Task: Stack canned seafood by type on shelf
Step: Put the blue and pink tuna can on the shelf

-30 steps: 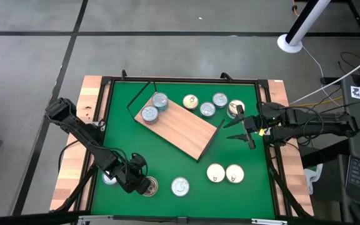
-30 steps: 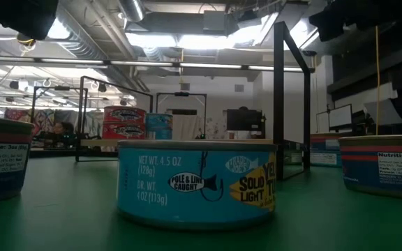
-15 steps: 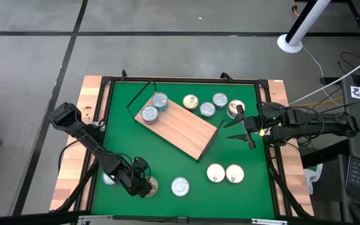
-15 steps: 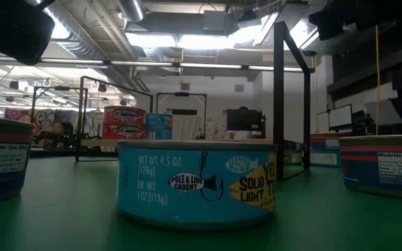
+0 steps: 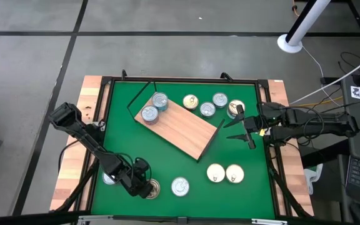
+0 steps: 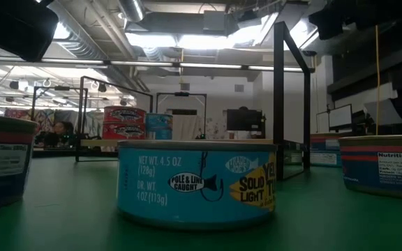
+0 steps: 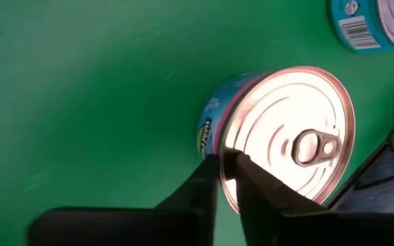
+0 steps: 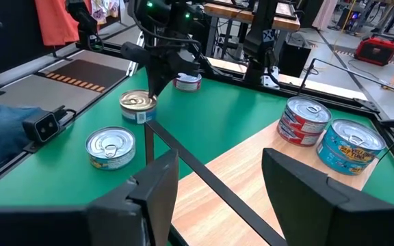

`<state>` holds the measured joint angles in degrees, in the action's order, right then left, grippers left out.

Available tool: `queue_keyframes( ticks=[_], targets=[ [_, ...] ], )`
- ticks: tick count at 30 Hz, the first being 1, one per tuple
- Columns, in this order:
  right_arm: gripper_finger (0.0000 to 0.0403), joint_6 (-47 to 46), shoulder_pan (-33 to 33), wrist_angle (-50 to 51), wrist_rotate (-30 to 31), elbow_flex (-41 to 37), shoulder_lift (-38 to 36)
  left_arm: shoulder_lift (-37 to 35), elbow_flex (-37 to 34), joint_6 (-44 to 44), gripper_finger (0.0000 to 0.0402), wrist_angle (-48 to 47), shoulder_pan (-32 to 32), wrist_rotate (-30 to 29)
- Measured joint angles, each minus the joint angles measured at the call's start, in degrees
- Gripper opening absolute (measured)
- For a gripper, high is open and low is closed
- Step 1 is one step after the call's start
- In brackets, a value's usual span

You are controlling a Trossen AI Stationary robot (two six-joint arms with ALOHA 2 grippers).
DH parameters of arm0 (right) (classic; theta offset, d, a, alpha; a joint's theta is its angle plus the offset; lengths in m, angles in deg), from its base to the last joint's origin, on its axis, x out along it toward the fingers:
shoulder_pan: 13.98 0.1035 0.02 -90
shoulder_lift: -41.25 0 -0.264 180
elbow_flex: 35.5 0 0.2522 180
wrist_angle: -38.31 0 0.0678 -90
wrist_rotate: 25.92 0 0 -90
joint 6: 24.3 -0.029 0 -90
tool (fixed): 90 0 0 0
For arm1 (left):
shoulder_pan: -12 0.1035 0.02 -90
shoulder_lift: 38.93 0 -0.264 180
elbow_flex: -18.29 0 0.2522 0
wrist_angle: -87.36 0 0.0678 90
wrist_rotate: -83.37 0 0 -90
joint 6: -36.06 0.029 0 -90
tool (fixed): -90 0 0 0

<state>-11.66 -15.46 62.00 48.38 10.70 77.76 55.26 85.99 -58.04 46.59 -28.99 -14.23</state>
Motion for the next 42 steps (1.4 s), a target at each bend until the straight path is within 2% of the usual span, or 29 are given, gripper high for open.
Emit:
queue_keyframes(
  ticks=[3, 14, 22, 29, 33, 42],
  targets=[
    [0.0211, 1.3, 0.0, 0.0, 0.0, 0.0, 0.0, 0.0, 0.0, -0.6, 0.0005, 0.1, 0.4, 0.0],
    [0.0211, 4.8, 0.0, -3.4, -0.5, 0.0, 1.7, 0.1, 0.0, -0.5, 0.0001, 1.0, 3.7, -0.4],
    [0.0211, 7.6, 0.0, -16.5, -10.2, 0.0, 9.6, 0.1, -0.1, -0.2, 0.0001, 0.8, 6.7, -2.2],
    [0.0211, 12.2, 2.1, -25.8, -12.9, 0.2, 17.1, 0.1, -0.1, 0.4, 0.0001, 0.8, 9.2, -2.3],
    [0.0211, 18.2, 8.1, -26.4, -9.4, 2.2, 20.2, 0.1, -0.1, 1.4, 0.0001, 0.7, 10.2, -2.3],
    [0.0211, 25.6, 22.9, -25.4, 10.5, 5.5, 27.4, 0.1, -0.1, 1.2, 0.0001, 0.9, 11.4, -2.3]
  ],
)
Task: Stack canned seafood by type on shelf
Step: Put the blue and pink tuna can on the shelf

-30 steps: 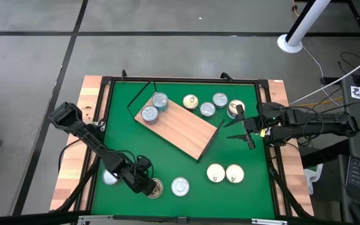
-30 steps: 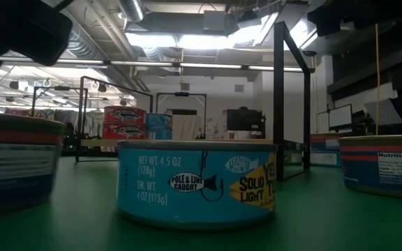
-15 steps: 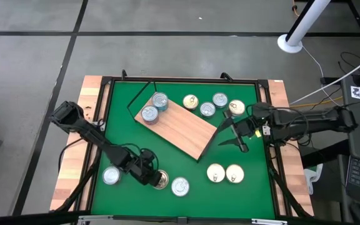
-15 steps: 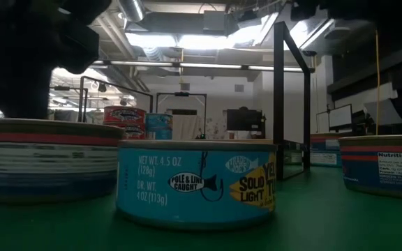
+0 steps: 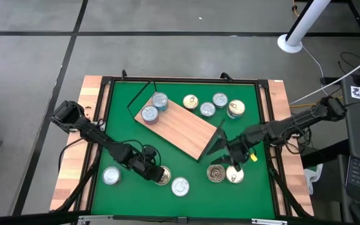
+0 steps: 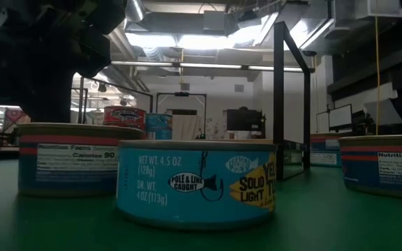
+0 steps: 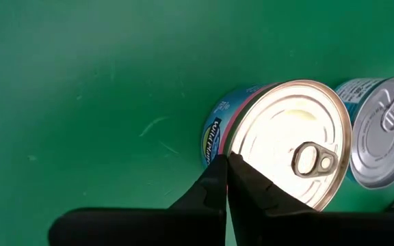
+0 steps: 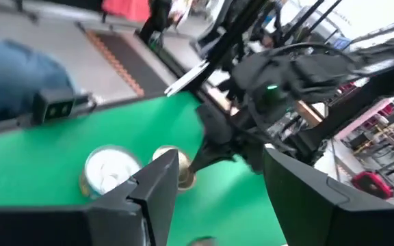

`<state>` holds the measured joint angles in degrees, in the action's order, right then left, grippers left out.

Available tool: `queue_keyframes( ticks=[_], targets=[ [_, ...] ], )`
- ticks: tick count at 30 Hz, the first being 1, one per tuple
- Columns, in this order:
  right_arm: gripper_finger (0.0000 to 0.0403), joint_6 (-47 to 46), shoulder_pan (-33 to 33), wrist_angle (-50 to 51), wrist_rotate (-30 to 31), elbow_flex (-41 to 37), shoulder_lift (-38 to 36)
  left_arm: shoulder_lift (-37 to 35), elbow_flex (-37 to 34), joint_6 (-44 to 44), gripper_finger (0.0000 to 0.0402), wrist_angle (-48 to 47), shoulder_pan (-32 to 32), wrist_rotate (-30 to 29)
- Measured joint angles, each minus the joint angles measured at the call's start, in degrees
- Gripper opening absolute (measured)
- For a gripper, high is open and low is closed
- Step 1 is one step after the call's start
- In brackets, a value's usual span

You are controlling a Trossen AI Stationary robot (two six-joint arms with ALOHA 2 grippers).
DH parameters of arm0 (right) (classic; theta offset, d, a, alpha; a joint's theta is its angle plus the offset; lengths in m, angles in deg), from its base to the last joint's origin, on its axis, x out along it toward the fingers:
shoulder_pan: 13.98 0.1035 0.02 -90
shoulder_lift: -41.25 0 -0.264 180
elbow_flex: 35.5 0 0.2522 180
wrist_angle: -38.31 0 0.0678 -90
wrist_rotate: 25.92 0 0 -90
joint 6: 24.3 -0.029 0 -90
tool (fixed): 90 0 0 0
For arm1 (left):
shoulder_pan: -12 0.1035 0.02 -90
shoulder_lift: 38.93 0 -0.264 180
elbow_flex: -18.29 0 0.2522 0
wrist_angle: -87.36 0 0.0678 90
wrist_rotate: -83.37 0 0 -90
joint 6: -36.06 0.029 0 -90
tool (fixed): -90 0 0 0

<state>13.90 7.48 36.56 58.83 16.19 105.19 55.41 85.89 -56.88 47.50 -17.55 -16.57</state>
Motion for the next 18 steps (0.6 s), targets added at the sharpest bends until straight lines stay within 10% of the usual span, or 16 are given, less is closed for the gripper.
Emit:
queue_keyframes(
  ticks=[11, 18],
  targets=[
    [0.0211, 8.4, 13.1, -7.3, 25.5, 0.0, 15.2, 0.0, 0.0, -0.3, 0.0001, 0.0, 0.4, -1.8],
    [0.0211, 8.7, 13.5, -8.7, 26.8, 0.0, 18.7, 0.0, 0.1, -1.8, 0.0001, -2.9, 0.4, -2.2]
  ],
)
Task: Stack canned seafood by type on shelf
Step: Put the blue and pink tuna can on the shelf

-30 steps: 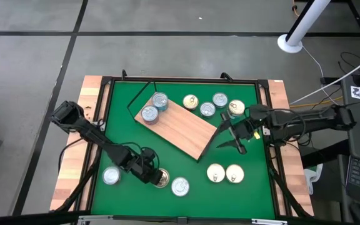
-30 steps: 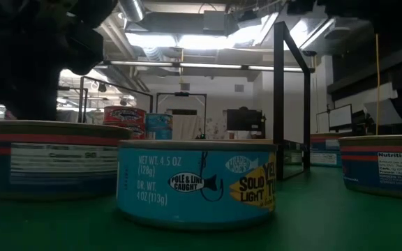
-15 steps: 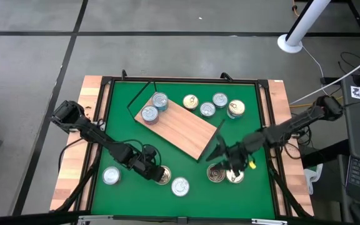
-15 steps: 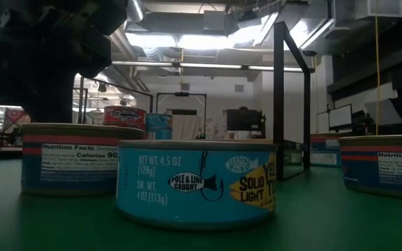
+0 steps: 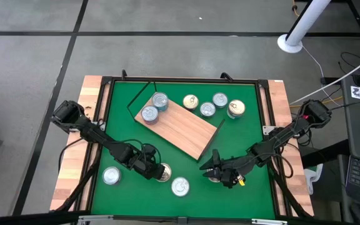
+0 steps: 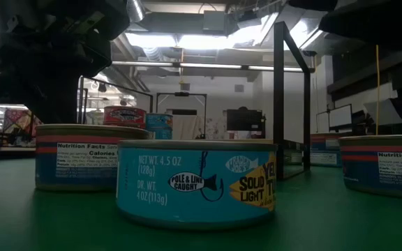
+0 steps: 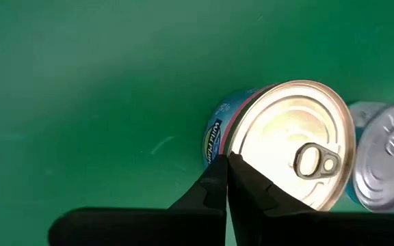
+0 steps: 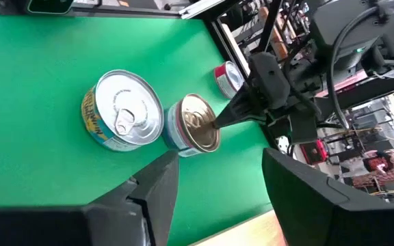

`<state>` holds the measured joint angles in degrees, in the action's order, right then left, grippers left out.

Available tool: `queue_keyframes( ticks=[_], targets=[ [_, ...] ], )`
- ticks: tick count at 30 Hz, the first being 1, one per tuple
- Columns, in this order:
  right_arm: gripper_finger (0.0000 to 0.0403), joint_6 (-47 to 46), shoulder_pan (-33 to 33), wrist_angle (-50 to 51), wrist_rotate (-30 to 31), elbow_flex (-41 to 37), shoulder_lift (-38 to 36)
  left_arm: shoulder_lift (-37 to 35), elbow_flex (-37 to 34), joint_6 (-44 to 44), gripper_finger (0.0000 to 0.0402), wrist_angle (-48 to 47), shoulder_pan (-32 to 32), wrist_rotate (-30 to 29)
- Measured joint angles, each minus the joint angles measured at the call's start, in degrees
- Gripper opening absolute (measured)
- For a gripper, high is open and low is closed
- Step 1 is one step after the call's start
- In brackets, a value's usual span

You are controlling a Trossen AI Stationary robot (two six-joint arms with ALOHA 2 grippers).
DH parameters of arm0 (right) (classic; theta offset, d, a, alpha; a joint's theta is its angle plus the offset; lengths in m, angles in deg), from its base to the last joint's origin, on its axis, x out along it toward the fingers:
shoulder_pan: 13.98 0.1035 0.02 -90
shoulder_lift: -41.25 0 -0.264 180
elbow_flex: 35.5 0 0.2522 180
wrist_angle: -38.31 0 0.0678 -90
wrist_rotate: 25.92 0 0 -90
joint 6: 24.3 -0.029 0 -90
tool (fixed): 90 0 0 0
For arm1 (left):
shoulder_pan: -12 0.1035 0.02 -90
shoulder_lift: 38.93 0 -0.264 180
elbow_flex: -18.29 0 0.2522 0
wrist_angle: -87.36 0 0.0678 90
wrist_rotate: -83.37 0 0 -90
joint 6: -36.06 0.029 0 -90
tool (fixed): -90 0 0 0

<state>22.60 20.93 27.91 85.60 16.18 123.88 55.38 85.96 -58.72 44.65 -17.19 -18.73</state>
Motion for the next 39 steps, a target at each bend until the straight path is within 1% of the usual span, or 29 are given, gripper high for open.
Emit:
queue_keyframes(
  ticks=[6, 11, 24, 27, 31, 37, 39],
  targets=[
    [0.0211, 0.0, 0.0, 0.0, 0.9, 0.0, 0.0, -0.1, 0.0, -2.5, 0.0, -4.4, 0.0, 0.1],
    [0.0211, -0.1, 0.0, 0.0, 0.9, 0.0, 0.0, 0.3, -0.5, -5.6, 0.0001, -8.7, 0.0, 2.8],
    [0.0211, -0.1, 0.0, 0.0, 1.6, 0.0, 0.0, 0.0, 0.1, -2.6, 0.0001, -9.6, 0.0, 2.6],
    [0.0211, -0.1, 0.0, -0.1, 2.7, 0.0, 0.0, -0.1, 1.6, -2.0, 0.0001, -12.2, -0.2, 2.6],
    [0.0211, -0.1, -0.1, -0.1, 3.6, 0.0, 0.0, -0.1, 4.8, -0.9, 0.0, -18.3, -0.6, 2.6],
    [0.0211, -0.1, -0.1, -0.1, 3.9, 0.0, 0.0, -0.1, 11.2, -0.6, 0.0, -26.1, -2.2, 2.5],
    [0.0211, -0.1, 0.0, -0.1, 4.4, 0.0, 0.0, -0.2, 13.7, 0.3, 0.0, -26.8, -3.1, 2.5]
  ],
)
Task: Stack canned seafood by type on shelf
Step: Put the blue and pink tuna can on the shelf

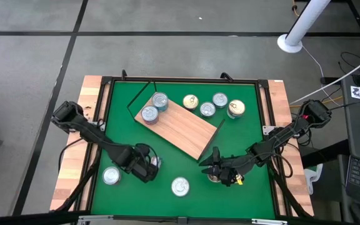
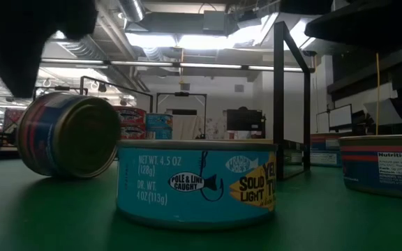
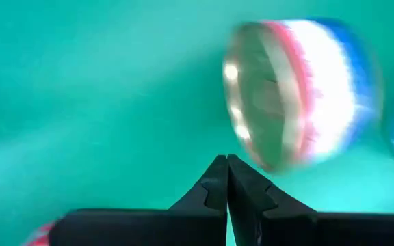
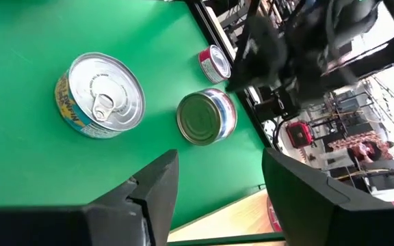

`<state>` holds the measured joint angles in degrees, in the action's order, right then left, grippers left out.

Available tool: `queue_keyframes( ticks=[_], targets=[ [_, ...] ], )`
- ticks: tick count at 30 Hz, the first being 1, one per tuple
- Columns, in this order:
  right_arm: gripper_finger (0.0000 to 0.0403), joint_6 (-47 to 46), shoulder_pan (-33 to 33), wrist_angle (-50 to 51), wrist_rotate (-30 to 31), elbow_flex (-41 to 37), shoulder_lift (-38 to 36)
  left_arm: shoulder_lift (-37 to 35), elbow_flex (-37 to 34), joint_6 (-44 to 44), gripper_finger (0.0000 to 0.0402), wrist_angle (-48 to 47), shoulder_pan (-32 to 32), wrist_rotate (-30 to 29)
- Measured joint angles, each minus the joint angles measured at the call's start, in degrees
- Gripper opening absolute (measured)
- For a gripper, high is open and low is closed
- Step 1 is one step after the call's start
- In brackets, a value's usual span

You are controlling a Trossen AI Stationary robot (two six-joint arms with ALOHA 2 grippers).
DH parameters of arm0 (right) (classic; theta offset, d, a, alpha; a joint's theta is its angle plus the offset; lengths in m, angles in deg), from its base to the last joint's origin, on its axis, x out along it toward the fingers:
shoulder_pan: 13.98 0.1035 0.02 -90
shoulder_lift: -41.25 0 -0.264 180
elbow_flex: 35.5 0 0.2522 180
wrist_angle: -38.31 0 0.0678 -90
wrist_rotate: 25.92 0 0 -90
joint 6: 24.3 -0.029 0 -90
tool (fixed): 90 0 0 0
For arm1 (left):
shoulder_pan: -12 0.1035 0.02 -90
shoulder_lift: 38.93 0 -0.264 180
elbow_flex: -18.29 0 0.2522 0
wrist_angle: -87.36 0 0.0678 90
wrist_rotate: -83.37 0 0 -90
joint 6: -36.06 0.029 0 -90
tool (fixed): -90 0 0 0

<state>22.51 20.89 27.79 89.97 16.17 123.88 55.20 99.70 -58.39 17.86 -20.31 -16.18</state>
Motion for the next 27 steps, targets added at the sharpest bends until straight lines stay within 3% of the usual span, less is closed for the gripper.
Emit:
queue_keyframes(
  ticks=[3, 6, 10, 14, 22, 27],
  targets=[
    [0.0211, 0.0, 0.0, 0.0, 0.2, 0.0, 0.0, 0.0, 3.0, 1.0, 0.0, 2.5, -1.4, 1.9],
    [0.0211, 0.0, 0.0, -0.2, 0.2, 0.0, 0.0, 0.0, 3.5, 0.3, 0.0003, 11.5, -3.0, 4.5],
    [0.0211, 0.0, 0.0, -0.3, 0.1, 0.0, 0.0, 0.0, 3.5, -0.4, 0.0028, 18.9, -4.6, 7.4],
    [0.0211, 0.0, 0.0, -0.3, 0.1, 0.0, 0.0, 0.0, 3.5, -5.5, 0.0083, 18.9, -5.1, 9.3],
    [0.0211, 0.0, 0.0, -0.1, 0.1, 0.0, 0.0, 0.1, 3.5, -6.1, 0.0213, 18.7, -4.8, 9.5],
    [0.0211, 0.0, 0.0, -0.1, 0.1, 0.0, 0.0, 0.4, 3.5, -6.2, 0.0265, 18.7, -4.7, 9.4]
  ],
)
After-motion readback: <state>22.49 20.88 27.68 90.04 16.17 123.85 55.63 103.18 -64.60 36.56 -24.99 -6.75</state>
